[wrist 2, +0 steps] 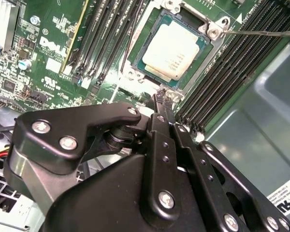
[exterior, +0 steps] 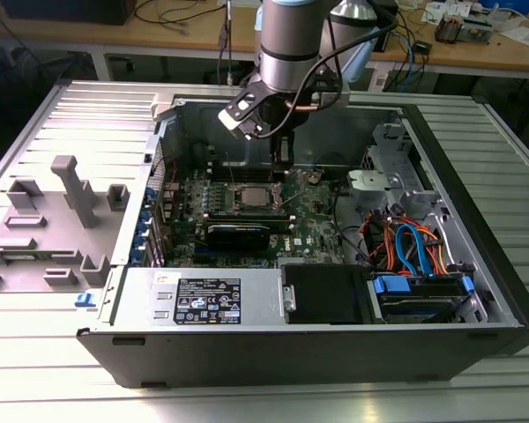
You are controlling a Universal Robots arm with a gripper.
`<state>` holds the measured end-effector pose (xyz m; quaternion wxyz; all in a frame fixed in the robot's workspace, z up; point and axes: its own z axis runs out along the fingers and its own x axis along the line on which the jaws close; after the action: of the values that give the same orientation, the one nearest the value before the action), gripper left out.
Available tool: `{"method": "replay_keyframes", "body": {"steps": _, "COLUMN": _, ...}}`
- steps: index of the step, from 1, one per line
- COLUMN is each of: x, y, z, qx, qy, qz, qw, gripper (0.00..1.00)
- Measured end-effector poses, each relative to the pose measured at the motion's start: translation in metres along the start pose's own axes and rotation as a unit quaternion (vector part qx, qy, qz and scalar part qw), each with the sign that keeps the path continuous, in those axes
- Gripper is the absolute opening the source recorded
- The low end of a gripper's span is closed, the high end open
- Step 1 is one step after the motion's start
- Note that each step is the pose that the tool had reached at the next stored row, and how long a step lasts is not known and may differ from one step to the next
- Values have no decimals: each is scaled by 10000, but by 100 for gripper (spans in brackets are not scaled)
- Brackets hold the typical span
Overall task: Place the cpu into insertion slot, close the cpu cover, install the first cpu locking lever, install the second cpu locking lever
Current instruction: 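Close the cpu cover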
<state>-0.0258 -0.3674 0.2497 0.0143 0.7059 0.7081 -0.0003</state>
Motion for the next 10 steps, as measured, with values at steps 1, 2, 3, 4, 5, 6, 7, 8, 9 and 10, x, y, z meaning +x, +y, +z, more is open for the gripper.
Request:
{"method": "replay_keyframes", "body": {"steps": 1, "x": -1, "y": 19, "z": -1, "qx": 1, "qy": -1, "qz": 0, "qw": 10000, "gripper": 11}}
{"method": "replay_keyframes", "body": {"steps": 2, "x": -1, "y": 38, "z": -2, "qx": 4, "qy": -1, "qz": 0, "qw": 10000, "gripper": 11}}
{"method": "replay_keyframes", "body": {"steps": 3, "x": -1, "y": 50, "z": -1, "qx": 6, "qy": -1, "qz": 0, "qw": 10000, "gripper": 11}}
{"method": "replay_keyframes", "body": {"steps": 4, "x": -1, "y": 68, "z": 0, "qx": 8, "qy": 0, "qz": -1, "qw": 10000, "gripper": 11}}
{"method": "replay_keyframes", "body": {"steps": 5, "x": 0, "y": 83, "z": 0, "qx": 11, "qy": 0, "qz": -1, "qw": 10000, "gripper": 11}}
{"method": "replay_keyframes", "body": {"steps": 6, "x": -1, "y": 100, "z": 0, "qx": 14, "qy": -1, "qz": -1, "qw": 10000, "gripper": 11}}
{"method": "replay_keyframes", "body": {"steps": 7, "x": -1, "y": 111, "z": 0, "qx": 15, "qy": -1, "qz": -1, "qw": 10000, "gripper": 11}}
{"method": "replay_keyframes", "body": {"steps": 8, "x": -1, "y": 121, "z": -1, "qx": 17, "qy": -2, "qz": -1, "qw": 10000, "gripper": 11}}
{"method": "replay_keyframes", "body": {"steps": 9, "x": 0, "y": 127, "z": -4, "qx": 17, "qy": -2, "qz": -1, "qw": 10000, "gripper": 11}}
{"method": "replay_keyframes", "body": {"steps": 10, "x": -1, "y": 134, "z": -11, "qx": 18, "qy": -1, "qz": -1, "qw": 10000, "gripper": 11}}
